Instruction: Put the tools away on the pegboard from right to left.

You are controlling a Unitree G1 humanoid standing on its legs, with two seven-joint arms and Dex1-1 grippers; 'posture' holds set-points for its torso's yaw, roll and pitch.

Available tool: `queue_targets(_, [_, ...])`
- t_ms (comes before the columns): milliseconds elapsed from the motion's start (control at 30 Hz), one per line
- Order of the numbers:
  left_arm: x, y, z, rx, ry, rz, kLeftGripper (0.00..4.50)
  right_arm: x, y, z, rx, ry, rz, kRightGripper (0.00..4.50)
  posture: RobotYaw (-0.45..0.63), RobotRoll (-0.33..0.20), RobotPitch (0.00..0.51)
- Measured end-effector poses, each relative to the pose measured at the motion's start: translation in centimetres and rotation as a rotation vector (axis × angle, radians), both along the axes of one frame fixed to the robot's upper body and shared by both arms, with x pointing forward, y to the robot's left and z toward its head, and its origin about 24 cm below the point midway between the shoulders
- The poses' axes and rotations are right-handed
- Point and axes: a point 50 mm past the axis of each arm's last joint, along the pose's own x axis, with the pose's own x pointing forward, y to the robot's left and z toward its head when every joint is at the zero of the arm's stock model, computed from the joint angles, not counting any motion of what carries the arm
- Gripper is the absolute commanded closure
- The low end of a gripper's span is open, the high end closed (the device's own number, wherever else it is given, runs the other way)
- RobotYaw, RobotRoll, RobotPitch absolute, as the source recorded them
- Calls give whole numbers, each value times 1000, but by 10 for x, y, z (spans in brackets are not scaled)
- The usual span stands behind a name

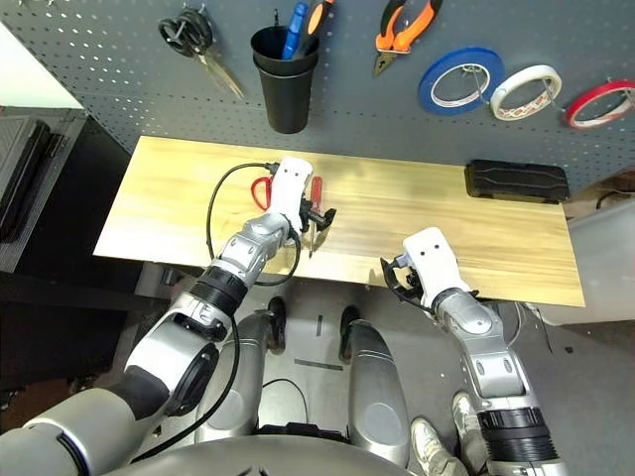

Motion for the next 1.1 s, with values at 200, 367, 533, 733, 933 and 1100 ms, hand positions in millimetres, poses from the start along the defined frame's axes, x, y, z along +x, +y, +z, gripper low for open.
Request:
queue_targets(200, [3,3,-13,21,37,57,0,4,2,5,0,-13,3,32,6,0,359])
queue_targets(367, [3,11,-27,43,81,134,0,9,5,16,5,-56,16,32,-5,0,354])
queue_targets(533, [5,15,-28,38,87,171,915,9,7,21,15,-73,24,0,-8,0,353])
queue_targets(733, [5,16,-29,4,104,202,3294,9,7,22,20,-73,23,0,0,0,352])
queue_targets(933, [5,16,-29,-30,120,216,4485,10,7,23,19,-87,29,0,35,0,353])
queue_targets(1100, [6,15,-25,-70,115,211,4485,13,6,21,20,-93,33,0,72,0,355])
